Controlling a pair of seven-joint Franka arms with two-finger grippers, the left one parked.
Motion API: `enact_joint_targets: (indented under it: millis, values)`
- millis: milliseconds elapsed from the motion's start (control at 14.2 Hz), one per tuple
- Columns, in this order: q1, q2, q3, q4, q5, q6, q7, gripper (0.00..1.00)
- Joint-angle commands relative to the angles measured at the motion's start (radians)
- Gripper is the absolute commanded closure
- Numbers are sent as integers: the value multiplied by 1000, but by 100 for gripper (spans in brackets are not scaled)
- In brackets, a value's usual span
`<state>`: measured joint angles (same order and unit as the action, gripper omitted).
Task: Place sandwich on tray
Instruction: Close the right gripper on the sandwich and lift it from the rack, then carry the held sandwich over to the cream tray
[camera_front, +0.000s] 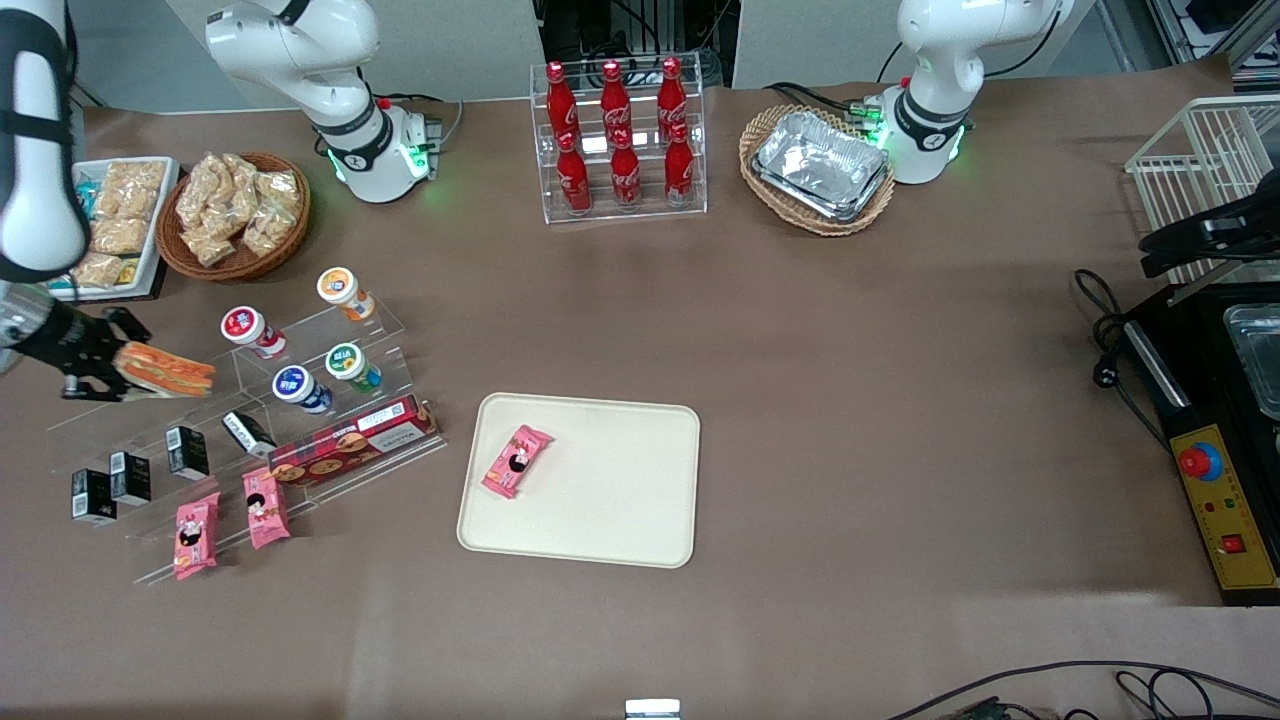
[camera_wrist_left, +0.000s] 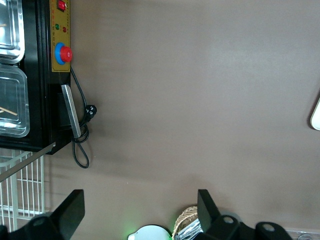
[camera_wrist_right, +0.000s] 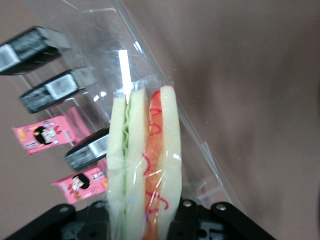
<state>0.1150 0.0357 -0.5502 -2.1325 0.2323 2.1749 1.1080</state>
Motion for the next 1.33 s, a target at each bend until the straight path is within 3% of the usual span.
enact_joint_targets:
  millis: [0, 281, 491, 772, 982, 1263]
  values:
    - [-3, -2, -10, 156, -50, -173, -8, 99]
    - [24, 15, 19, 311, -61, -273, 1, 97]
    - [118, 64, 29, 394, -56, -264, -11, 97]
    - [239, 237, 70, 569, -51, -257, -13, 97]
    - [264, 396, 153, 707, -34, -244, 96, 97]
    - [265, 510, 312, 741, -33, -65, 326, 97]
